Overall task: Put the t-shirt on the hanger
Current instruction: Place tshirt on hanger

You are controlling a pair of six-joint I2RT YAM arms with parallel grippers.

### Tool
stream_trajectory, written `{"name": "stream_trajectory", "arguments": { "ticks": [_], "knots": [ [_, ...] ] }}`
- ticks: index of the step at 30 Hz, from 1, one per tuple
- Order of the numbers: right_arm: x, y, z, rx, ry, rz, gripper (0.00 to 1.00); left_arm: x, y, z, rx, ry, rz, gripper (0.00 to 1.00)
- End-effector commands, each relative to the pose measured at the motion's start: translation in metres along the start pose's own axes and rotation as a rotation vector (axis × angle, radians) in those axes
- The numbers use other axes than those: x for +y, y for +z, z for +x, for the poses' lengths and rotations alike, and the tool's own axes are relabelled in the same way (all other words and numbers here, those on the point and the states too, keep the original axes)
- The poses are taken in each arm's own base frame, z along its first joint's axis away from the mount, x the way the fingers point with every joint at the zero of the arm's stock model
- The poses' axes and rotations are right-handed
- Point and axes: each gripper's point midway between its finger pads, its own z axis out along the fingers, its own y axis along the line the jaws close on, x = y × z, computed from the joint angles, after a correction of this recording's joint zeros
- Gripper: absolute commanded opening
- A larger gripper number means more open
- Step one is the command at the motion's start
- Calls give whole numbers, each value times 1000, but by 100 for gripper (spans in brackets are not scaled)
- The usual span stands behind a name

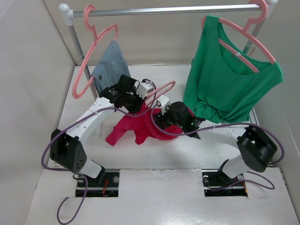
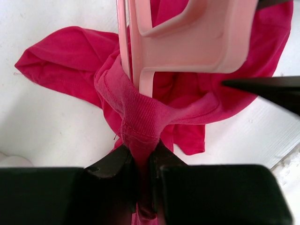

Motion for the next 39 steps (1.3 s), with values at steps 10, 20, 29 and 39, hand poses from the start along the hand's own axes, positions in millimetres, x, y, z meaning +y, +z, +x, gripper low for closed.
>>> {"name": "stream_trajectory", "arguments": {
  "ticks": [10,20,29,39],
  "knots": [
    [6,44,-23,-15,12,-28,60,-4,-9,-22,-80,-31,31,0],
    [1,53,-7,67,13,1,42,-2,-14,-26,-95,-26,17,0],
    [-12,44,21,165,-8,53,0,8,-18,-28,-107,-47,4,0],
    [-95,-7,41,150,194,260,0,3,-25,-13,-87,46,31,0]
  ]
}}
